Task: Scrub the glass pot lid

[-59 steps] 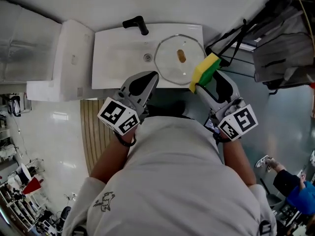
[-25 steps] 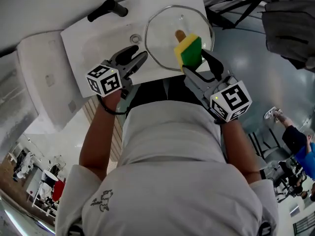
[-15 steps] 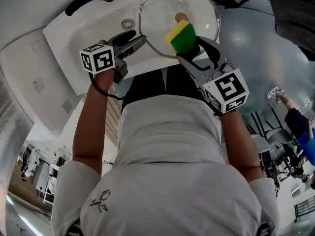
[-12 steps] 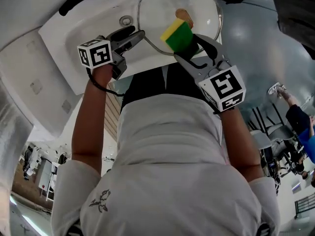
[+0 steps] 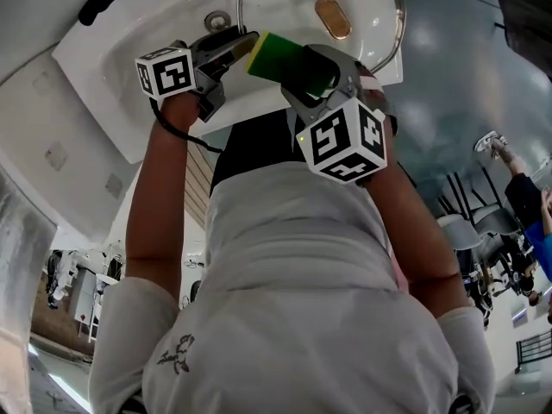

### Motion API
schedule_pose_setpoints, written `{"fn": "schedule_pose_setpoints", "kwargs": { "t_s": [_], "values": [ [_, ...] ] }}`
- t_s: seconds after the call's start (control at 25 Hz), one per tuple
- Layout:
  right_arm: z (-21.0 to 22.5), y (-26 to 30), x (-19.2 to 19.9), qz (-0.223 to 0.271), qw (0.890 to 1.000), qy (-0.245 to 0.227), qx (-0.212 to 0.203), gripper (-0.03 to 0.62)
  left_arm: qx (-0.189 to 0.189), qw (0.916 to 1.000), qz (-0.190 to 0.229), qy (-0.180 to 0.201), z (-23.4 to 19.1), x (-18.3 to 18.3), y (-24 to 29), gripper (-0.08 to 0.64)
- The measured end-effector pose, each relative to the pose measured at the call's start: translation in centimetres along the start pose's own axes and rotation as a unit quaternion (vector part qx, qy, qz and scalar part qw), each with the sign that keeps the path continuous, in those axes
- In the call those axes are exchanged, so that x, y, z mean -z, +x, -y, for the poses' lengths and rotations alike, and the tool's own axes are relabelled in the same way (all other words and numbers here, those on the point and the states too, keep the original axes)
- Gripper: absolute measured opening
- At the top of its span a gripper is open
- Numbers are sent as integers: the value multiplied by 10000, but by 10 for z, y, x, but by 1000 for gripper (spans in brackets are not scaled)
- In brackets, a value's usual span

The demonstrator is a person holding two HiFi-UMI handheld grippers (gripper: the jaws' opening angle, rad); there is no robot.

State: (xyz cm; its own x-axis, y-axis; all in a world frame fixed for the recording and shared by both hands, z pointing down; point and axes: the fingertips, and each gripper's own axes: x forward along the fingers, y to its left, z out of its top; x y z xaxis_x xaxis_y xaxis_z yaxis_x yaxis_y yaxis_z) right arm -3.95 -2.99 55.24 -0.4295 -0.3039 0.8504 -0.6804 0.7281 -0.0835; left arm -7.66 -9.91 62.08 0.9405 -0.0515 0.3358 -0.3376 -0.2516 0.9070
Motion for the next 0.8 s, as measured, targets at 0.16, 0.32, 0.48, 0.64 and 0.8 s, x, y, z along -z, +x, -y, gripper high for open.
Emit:
{"fn": "schedule_pose_setpoints", "kwargs": {
  "t_s": [0.16,0.32,0.48,0.64,0.8],
  "values": [
    [-5,21,4,-497,9970,-575,140,293,280,9994,140,-147,3,0,-1,130],
    [-9,34,11,-832,9903,-1072,292,289,424,9986,172,-266,3,1,-1,117],
    [-15,32,24,-998,9845,-1407,304,285,483,9980,149,-375,4,4,0,115],
    [-16,19,49,-1133,9846,-1315,194,285,475,9984,86,-308,3,3,0,114],
    [-1,-1,83,-1292,9882,-816,74,285,455,9987,-90,-204,1,5,1,114]
  ]
}}
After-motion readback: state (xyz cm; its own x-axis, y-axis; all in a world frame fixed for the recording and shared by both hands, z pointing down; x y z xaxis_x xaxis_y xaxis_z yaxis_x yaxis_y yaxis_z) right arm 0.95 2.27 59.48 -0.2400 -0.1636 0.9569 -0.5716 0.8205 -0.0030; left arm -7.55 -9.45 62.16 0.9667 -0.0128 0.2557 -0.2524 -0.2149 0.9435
